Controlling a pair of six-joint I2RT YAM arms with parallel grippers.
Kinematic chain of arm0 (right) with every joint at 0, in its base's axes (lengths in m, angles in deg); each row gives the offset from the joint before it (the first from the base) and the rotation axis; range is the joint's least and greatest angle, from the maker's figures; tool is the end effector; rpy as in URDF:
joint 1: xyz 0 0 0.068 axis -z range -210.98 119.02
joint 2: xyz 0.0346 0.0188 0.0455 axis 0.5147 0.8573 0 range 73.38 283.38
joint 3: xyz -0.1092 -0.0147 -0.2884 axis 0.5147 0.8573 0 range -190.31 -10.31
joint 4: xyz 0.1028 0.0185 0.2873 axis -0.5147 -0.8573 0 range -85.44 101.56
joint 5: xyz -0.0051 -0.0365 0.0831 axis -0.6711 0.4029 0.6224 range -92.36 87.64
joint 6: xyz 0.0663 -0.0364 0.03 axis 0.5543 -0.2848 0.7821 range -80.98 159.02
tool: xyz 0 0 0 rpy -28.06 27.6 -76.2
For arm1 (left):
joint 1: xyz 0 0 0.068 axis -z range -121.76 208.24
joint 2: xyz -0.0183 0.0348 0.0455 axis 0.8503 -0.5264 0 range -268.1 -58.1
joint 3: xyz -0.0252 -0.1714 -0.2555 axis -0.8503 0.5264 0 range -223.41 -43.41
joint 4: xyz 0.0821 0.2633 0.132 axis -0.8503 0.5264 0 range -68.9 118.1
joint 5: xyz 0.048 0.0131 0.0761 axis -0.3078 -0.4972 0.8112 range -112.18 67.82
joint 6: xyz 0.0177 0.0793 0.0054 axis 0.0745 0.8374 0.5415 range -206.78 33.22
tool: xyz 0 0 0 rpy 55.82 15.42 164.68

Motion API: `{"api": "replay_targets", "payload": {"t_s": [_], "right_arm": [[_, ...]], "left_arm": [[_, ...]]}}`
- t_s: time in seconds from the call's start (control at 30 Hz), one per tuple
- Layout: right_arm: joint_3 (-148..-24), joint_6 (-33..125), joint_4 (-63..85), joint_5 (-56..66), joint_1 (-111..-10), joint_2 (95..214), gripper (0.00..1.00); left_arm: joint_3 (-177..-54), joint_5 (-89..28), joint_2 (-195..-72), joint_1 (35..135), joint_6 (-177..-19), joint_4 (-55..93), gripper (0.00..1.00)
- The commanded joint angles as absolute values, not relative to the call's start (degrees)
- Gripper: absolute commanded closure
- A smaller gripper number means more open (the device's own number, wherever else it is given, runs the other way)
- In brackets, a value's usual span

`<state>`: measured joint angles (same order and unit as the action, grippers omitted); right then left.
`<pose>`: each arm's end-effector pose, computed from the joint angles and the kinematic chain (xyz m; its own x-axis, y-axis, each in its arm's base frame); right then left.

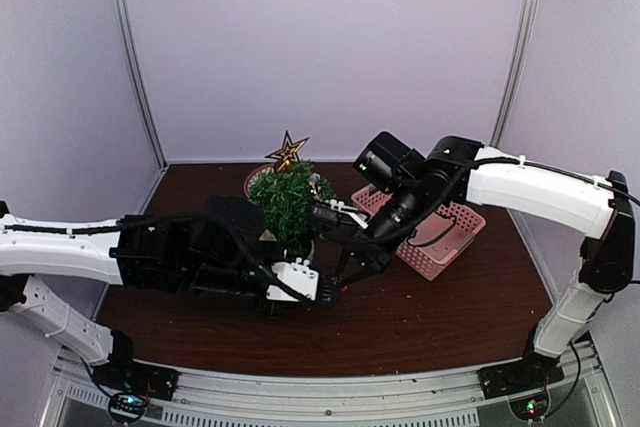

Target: Decorate the small christmas tree

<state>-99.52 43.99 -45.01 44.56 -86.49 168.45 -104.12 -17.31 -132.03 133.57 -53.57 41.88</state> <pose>0.1837 0.3584 0.3349 -0.5654 -0.7185 -0.4050 -0.7081 0.1710 0.6851 0.0955 -0.3411 0.3135 0.3997 0.6281 -0.6676 0.8691 -0.0283 0.4938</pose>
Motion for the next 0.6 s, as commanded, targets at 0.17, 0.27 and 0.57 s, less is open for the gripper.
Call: {"api": "replay_targets", "payload": {"t_s": [0.17, 0.27, 0.57], "right_arm": [[-101.5, 44.3, -44.6, 45.8, -87.4, 168.2, 1.0], [-101.5, 44.1, -43.9, 46.1, -87.4, 167.8, 0.95], [-98.6, 46.2, -32.8, 40.0, -82.1, 158.5, 0.48]], "left_arm": [[-106.0, -13.4, -132.6, 134.3, -53.1, 41.2, 1.0], [-104.7, -13.2, -131.3, 134.2, -54.0, 38.7, 1.0], [-97.8, -16.3, -125.3, 129.7, -67.1, 26.9, 1.0]]}}
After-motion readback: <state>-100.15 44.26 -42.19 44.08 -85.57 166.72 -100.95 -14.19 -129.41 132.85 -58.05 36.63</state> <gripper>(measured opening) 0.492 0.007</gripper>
